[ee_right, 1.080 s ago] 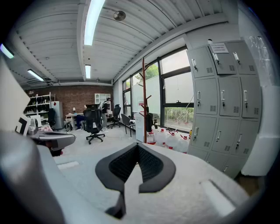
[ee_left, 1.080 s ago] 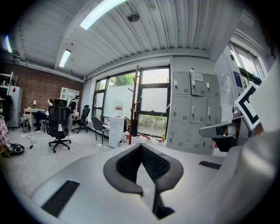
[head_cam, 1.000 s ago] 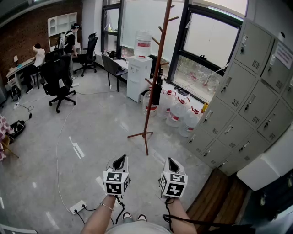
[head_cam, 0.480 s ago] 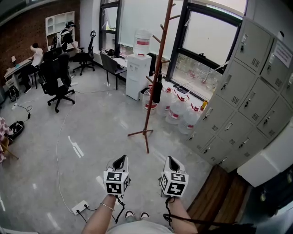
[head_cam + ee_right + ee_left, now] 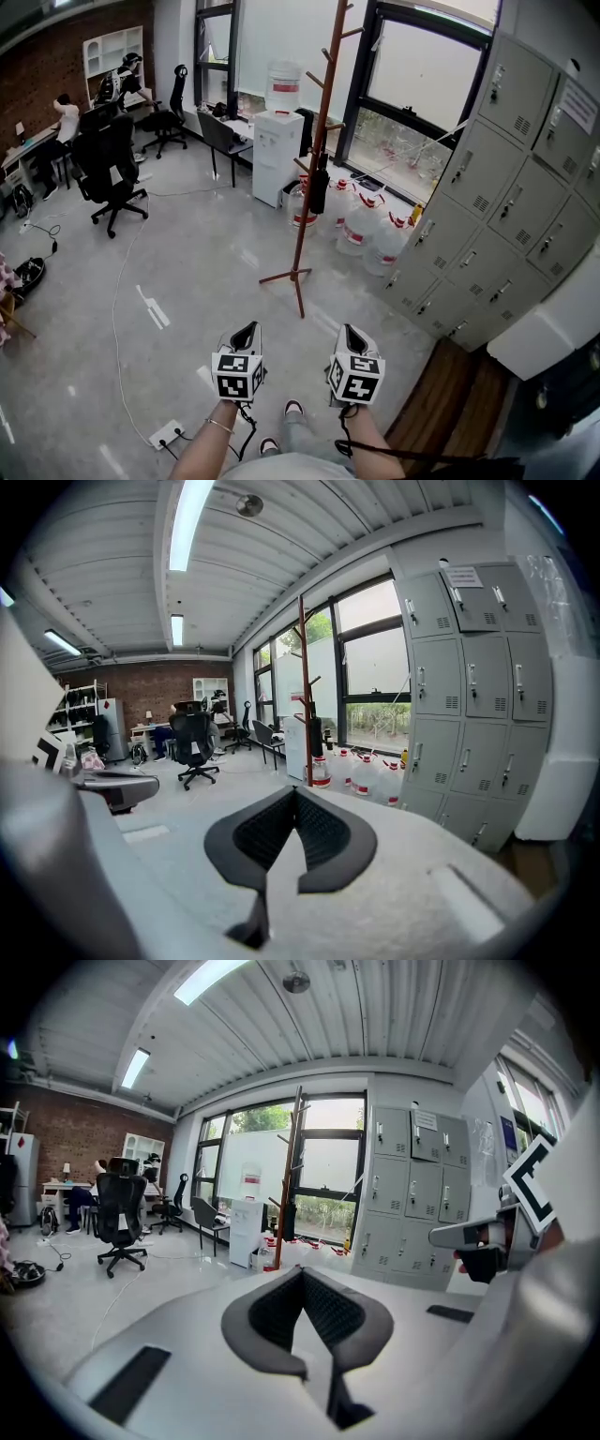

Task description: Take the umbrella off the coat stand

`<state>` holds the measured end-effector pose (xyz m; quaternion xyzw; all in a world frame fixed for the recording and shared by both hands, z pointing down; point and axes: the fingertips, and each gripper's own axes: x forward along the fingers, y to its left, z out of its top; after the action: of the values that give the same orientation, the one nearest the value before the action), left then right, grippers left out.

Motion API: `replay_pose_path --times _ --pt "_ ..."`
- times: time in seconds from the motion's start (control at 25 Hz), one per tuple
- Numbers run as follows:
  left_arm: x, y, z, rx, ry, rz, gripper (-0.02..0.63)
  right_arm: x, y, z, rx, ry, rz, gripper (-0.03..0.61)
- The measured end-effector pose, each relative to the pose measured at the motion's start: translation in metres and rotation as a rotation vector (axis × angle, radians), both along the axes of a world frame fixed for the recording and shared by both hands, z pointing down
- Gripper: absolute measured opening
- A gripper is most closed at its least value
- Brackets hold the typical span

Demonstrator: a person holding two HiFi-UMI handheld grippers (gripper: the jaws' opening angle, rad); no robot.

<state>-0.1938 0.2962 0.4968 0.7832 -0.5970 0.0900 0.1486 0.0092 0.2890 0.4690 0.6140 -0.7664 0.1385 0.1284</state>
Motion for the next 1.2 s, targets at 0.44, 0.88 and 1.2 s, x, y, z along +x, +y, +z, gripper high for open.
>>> replay_pose_path --times 0.44,0.88,1.2 --pt "0.002 -0.078 -0.002 0.003 -0.021 -0.005 0.005 0.004 -0.084 -0.003 0.018 -0.016 0.002 0.005" --pt "0.026 -0.167 -0.008 -0.003 -0.022 0.008 0.005 0.023 -0.171 -0.009 0.018 -0.023 -0.014 0.005" --pt "0.040 -0.226 -0.008 -0.012 -0.027 -0.011 0.005 0.040 -0.234 -0.011 0.020 -0.029 -0.031 0.005"
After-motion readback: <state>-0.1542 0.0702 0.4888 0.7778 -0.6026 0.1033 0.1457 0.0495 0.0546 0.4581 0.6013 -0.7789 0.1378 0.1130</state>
